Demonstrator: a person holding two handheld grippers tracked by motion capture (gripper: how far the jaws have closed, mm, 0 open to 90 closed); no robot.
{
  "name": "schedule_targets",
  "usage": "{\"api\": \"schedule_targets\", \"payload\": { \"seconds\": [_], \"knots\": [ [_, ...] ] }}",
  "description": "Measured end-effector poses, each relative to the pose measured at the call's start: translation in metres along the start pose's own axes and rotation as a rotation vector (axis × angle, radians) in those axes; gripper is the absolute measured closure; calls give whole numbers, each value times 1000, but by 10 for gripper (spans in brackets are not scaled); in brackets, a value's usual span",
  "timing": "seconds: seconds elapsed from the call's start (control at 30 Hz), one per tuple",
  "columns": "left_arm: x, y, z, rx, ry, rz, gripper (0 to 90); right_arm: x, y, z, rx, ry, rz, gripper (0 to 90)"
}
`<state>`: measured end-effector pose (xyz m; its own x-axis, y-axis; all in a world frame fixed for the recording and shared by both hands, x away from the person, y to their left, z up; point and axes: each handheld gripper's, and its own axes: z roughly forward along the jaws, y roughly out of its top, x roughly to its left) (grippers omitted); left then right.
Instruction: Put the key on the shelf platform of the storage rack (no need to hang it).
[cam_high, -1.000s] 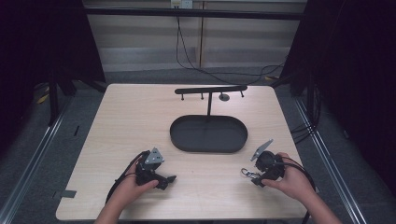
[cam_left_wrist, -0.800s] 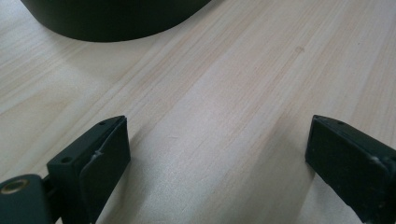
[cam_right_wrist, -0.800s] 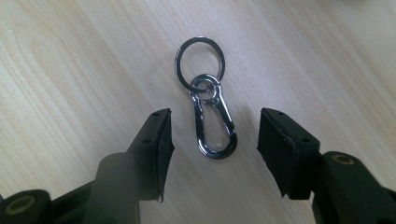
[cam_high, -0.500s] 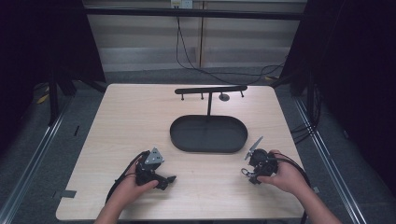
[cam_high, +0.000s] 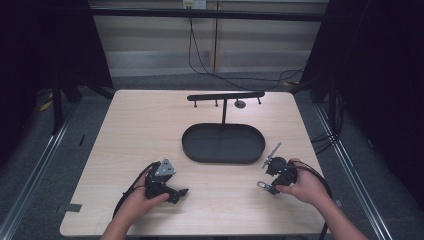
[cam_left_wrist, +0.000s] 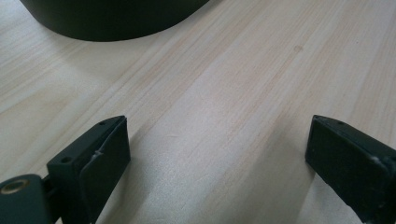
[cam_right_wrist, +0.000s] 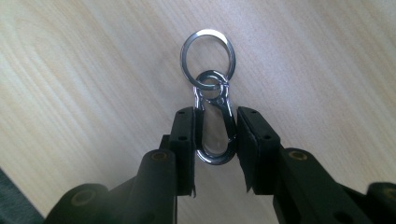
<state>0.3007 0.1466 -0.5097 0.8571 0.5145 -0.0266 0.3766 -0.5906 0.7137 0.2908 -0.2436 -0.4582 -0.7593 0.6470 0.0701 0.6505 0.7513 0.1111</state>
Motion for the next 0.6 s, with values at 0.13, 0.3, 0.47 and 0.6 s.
{"api": "schedule_targets", "payload": {
  "seconds": [0.13, 0.3, 0.47, 0.6],
  "knots": [
    [0, 0, 0, 0, 0, 0, 62, -1, 2, -8, -11, -3, 11, 688],
    [0, 0, 0, 0, 0, 0, 63, -1, 7, -23, -20, 0, 24, 689],
    [0, 0, 0, 0, 0, 0, 62, 1, 12, -36, -26, -7, 18, 689],
    [0, 0, 0, 0, 0, -1, 62, 3, 21, -47, -29, -6, 5, 688]
  ]
}}
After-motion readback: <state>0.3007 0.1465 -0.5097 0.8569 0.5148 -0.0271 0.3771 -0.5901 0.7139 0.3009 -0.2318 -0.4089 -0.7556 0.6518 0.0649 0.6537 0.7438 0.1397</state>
